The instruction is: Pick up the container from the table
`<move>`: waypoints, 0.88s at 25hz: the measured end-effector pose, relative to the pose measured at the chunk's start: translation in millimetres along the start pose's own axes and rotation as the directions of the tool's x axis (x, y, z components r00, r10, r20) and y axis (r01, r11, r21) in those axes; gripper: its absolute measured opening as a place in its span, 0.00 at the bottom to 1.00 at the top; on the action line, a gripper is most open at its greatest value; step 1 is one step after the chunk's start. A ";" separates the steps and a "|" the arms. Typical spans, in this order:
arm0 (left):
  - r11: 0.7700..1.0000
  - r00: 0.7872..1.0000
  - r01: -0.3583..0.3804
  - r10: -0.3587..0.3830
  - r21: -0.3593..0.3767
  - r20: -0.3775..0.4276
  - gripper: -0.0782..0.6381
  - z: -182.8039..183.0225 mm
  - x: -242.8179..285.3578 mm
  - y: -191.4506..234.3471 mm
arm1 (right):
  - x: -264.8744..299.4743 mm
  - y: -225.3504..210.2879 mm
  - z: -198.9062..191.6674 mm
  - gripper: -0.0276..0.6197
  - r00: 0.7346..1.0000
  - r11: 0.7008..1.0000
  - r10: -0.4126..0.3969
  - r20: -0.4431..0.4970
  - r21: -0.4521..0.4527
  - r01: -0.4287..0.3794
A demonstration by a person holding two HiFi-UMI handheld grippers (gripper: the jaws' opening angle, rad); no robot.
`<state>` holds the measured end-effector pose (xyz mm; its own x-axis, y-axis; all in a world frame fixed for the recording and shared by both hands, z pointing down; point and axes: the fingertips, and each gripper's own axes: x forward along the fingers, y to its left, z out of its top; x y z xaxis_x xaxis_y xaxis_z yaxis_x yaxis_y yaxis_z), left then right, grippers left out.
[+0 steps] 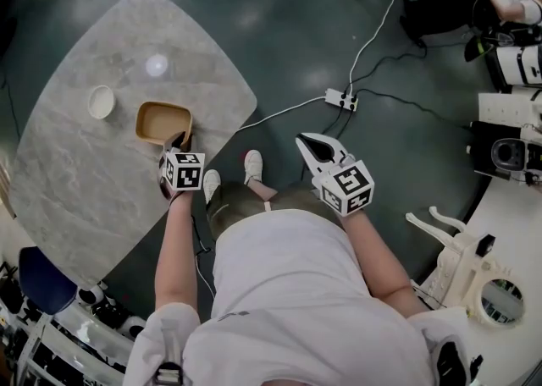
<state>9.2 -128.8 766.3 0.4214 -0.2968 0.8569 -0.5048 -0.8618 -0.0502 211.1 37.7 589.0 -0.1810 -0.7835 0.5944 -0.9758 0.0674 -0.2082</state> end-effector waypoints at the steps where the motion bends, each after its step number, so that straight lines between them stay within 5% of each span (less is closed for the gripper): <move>1: 1.000 1.000 -0.007 0.007 0.001 0.002 0.17 1.0 -0.8 -0.8 | 0.1 -1.1 0.3 0.06 1.000 1.000 0.007 0.000 -0.003 -0.007; 11: 0.996 0.996 -0.077 0.079 -0.047 0.030 0.15 12.4 -25.8 -1.7 | 10.7 -3.5 6.7 0.06 0.994 0.993 0.112 0.005 -0.036 -0.112; 22: 0.969 0.979 -0.162 0.182 -0.187 0.091 0.15 22.0 -89.8 14.1 | 34.3 26.3 31.1 0.06 0.961 0.954 0.276 0.004 -0.121 -0.274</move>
<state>-19.2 -123.3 677.3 0.3898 -0.4847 0.7831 -0.6980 -0.7101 -0.0921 183.1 -6.6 579.7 -0.4433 -0.7365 0.5110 -0.8962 0.3539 -0.2674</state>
